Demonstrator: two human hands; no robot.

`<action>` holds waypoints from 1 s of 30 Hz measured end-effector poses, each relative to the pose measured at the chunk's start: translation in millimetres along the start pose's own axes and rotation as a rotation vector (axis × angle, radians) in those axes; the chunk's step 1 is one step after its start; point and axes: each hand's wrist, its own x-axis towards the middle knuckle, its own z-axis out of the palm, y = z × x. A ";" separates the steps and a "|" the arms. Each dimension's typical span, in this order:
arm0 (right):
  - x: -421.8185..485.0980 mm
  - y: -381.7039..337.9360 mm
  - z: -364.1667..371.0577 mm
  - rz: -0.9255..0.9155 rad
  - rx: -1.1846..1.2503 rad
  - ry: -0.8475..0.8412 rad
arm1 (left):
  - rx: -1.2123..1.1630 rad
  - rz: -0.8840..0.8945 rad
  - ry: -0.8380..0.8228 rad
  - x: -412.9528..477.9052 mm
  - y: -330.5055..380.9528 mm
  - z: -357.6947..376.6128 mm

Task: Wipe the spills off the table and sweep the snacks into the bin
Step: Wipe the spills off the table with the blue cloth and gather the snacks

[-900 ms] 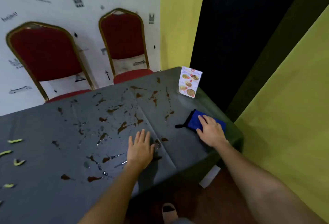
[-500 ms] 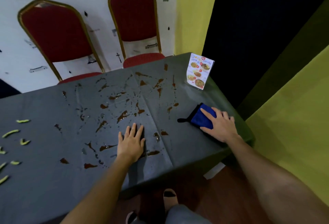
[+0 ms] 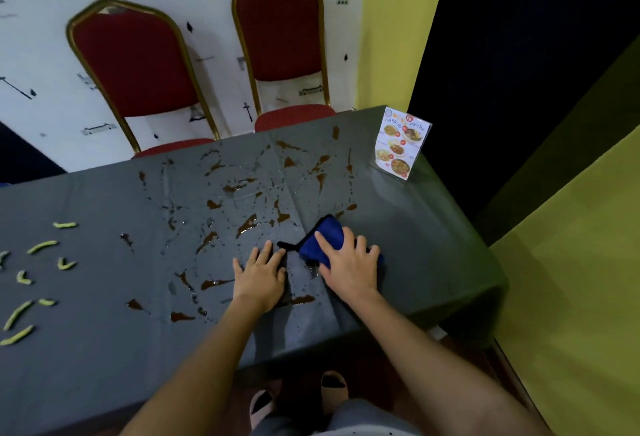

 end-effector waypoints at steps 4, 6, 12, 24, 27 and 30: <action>19.4 29.8 -1.9 0.139 0.034 -0.005 | 0.011 0.009 -0.016 -1.6 -4.2 -1.7; 32.9 52.3 -3.1 0.297 0.037 -0.010 | 0.013 0.010 -0.026 -2.3 -4.2 -2.7; 68.0 41.2 -7.6 0.661 0.112 -0.072 | 0.008 0.014 -0.059 -0.6 -5.5 -0.6; 66.4 -2.0 -5.9 0.255 0.076 -0.061 | -0.025 0.018 -0.025 -2.6 -7.3 3.9; 68.4 33.0 -7.4 0.407 0.089 -0.068 | -0.031 0.037 -0.036 -3.1 -11.0 5.1; 66.4 53.8 -9.6 0.495 0.072 -0.082 | -0.044 0.086 -0.034 1.1 -18.3 -0.7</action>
